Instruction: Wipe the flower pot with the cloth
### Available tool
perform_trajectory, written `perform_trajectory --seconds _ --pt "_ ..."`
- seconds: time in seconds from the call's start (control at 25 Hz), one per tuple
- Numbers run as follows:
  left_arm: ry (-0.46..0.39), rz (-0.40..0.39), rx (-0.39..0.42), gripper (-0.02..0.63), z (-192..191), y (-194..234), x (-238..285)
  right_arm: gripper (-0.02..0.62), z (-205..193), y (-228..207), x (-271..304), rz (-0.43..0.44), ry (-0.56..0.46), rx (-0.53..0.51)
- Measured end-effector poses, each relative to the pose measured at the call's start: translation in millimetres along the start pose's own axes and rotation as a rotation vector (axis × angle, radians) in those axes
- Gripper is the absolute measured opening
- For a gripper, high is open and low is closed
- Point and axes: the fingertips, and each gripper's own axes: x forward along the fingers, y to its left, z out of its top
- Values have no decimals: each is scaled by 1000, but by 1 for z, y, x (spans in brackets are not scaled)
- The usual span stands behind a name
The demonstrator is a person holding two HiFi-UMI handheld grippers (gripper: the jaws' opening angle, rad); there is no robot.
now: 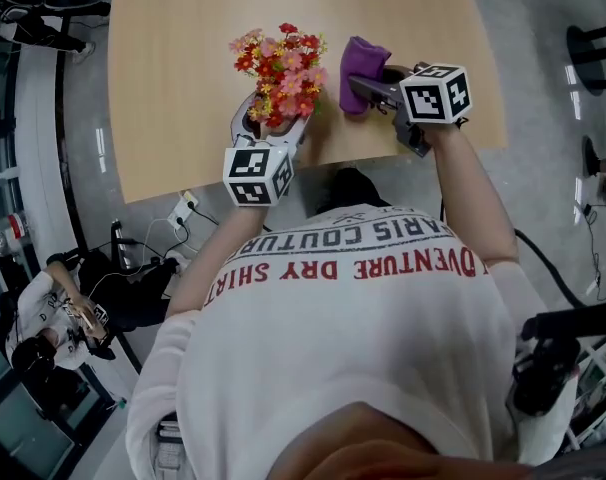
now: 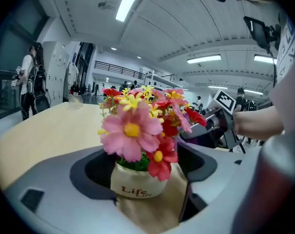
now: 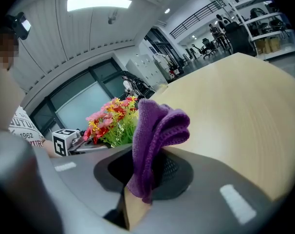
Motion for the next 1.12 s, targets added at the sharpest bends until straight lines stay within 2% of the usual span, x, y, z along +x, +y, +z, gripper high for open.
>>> perform_trajectory --seconds 0.2,0.36,0.48,0.6,0.76,1.0,1.12 --pt "-12 101 -65 385 1 9 13 66 -1 -3 -1 -2 -4 8" --pt "-7 120 -59 383 5 18 13 66 1 1 1 -2 -3 6" --pt "12 94 -40 377 3 9 17 66 0 -6 -10 5 -4 10" --pt "39 19 19 344 -8 5 20 66 -9 -16 -13 25 -1 13" --pt "98 -134 152 342 -4 2 21 66 -5 -20 -21 53 22 5" --pt "213 -419 367 342 -7 19 22 66 -1 -20 -1 109 65 -7" --pt "295 -560 444 342 -18 22 12 66 -9 -14 9 153 96 -24"
